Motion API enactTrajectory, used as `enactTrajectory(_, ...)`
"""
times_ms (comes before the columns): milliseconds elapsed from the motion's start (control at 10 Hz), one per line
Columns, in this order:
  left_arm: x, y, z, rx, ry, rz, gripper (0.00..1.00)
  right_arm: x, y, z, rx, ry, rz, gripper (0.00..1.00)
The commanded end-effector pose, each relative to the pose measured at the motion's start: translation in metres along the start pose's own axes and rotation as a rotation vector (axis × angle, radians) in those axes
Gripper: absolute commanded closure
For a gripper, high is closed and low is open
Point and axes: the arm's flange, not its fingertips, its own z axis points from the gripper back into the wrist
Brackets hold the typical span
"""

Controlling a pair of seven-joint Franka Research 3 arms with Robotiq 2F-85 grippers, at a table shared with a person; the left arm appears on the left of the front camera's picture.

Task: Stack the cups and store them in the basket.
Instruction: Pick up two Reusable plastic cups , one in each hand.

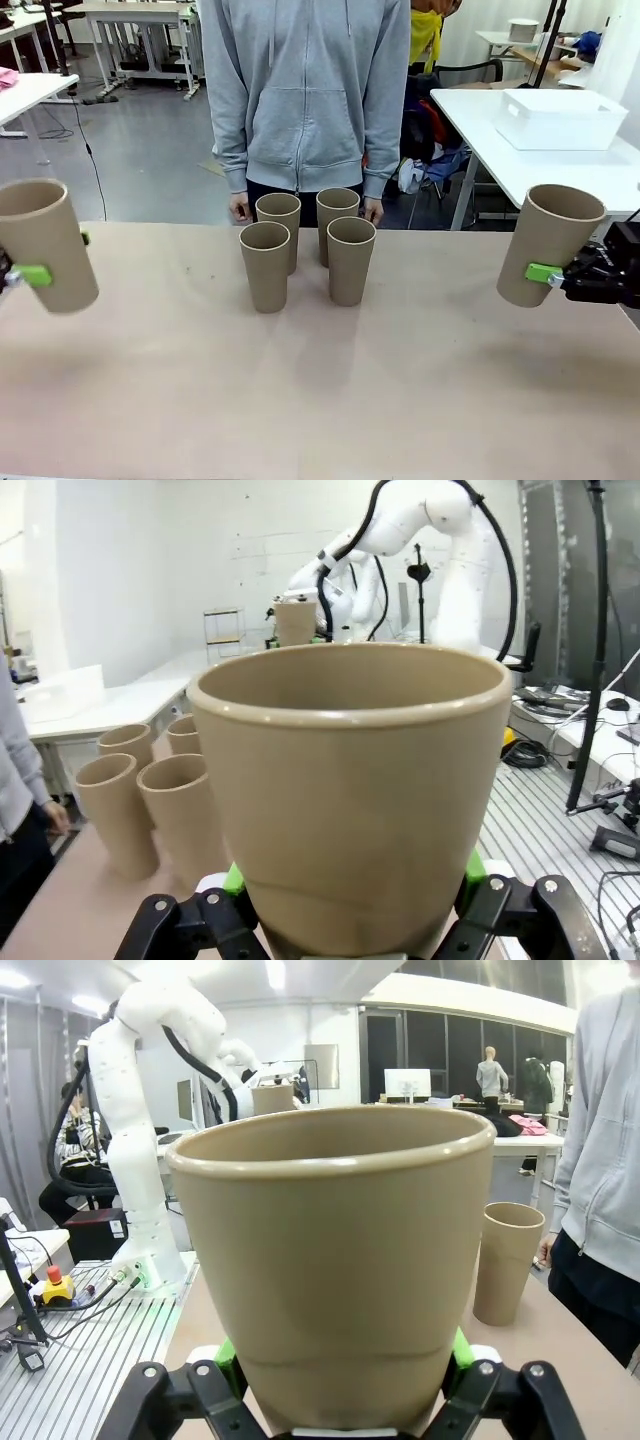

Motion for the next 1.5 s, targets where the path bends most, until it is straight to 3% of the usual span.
enactTrajectory(0,0.003,-0.012,-0.019,-0.017,-0.005,-0.026,0.15,0.005,0.047,-0.013,0.010,-0.025,-0.021,0.17)
enactTrajectory(100,0.002,-0.010,-0.028,-0.016,-0.044,-0.067,0.15,0.000,0.046,-0.018,0.000,-0.028,-0.003,0.17)
enactTrajectory(500,0.015,-0.004,-0.058,0.004,-0.045,-0.097,0.15,-0.007,0.062,-0.048,0.023,-0.045,0.010,0.17)
enactTrajectory(1000,0.011,0.007,-0.065,-0.012,-0.028,-0.064,0.15,-0.016,0.071,-0.063,0.023,-0.033,-0.011,0.17)
enactTrajectory(1100,0.012,0.004,-0.057,-0.009,-0.021,-0.077,0.15,-0.007,-0.004,-0.044,0.044,-0.022,-0.009,0.17)
enactTrajectory(1400,0.012,0.004,-0.057,-0.009,-0.021,-0.077,0.15,-0.007,-0.004,-0.044,0.044,-0.022,-0.009,0.17)
